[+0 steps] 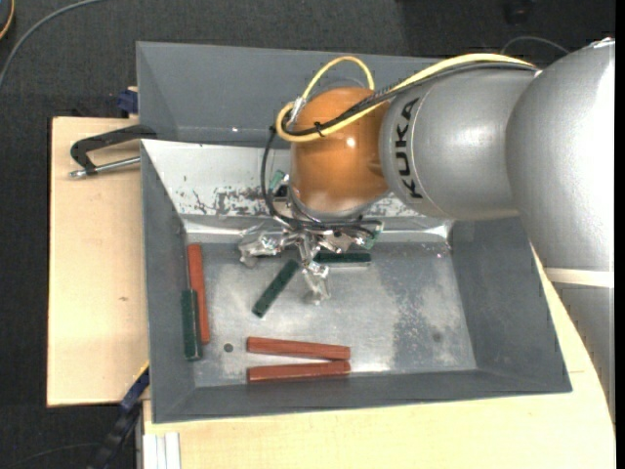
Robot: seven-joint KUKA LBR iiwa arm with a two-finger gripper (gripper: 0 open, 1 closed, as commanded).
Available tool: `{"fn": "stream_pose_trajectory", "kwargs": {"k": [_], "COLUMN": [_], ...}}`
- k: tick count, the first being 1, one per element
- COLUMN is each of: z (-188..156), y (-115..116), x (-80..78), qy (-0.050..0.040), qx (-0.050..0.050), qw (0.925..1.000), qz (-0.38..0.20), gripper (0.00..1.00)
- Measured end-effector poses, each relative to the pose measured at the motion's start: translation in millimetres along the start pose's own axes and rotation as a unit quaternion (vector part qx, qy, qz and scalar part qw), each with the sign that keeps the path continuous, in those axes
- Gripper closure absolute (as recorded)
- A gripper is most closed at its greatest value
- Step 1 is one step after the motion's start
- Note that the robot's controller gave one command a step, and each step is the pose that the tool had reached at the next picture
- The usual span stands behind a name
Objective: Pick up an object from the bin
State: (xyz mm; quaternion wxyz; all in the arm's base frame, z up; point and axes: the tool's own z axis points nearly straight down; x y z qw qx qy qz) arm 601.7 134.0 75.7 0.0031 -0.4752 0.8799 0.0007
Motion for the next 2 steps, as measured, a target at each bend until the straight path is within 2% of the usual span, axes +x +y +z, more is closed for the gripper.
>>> {"fn": "stream_pose_trajectory", "kwargs": {"k": [1, 2], "z": [0, -135], "y": [0, -2], "x": [0.1, 10.7], "qy": [0.0001, -0.0027], "qx": [0.000, 0.004], "qw": [1.0000, 0.9998], "qz": [0.000, -0.017], "gripper": [1.00, 1.00]}}
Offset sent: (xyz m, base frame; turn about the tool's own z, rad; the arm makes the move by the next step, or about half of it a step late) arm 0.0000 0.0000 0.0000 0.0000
